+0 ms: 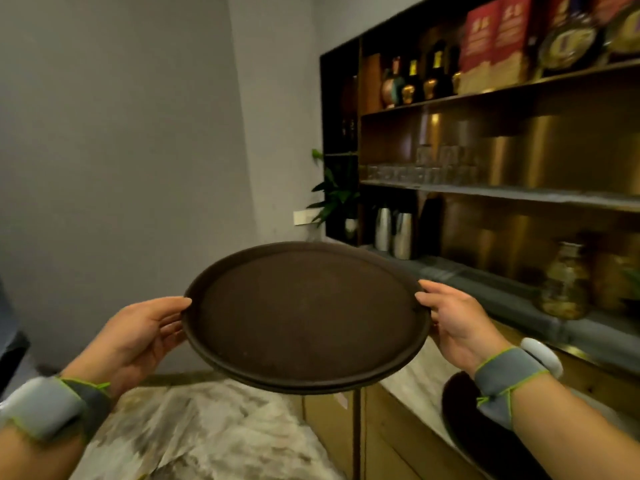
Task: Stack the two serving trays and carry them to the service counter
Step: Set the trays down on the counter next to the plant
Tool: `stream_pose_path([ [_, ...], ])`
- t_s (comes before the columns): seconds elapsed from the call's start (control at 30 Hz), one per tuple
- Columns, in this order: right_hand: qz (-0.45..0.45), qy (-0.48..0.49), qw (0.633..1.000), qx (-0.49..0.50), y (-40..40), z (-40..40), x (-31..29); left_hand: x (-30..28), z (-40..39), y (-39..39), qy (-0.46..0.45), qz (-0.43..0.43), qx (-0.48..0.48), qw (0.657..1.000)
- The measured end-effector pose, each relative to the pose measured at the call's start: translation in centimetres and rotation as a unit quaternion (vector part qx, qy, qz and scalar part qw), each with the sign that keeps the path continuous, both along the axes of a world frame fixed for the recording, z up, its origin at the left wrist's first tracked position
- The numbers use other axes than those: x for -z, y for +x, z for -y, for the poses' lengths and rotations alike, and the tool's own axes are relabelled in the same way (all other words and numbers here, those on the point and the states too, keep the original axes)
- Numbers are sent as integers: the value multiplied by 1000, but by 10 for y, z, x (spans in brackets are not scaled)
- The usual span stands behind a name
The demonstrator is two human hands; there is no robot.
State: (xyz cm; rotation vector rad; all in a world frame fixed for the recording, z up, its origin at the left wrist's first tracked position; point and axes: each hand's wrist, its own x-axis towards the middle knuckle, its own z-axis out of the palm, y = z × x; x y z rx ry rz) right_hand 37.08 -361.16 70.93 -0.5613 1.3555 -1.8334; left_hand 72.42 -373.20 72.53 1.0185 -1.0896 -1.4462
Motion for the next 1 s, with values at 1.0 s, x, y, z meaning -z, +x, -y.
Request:
stream_pose_path([
  [1.0, -30, 39, 882, 469, -291, -50, -7, 12, 198, -564, -5, 62, 500, 864],
])
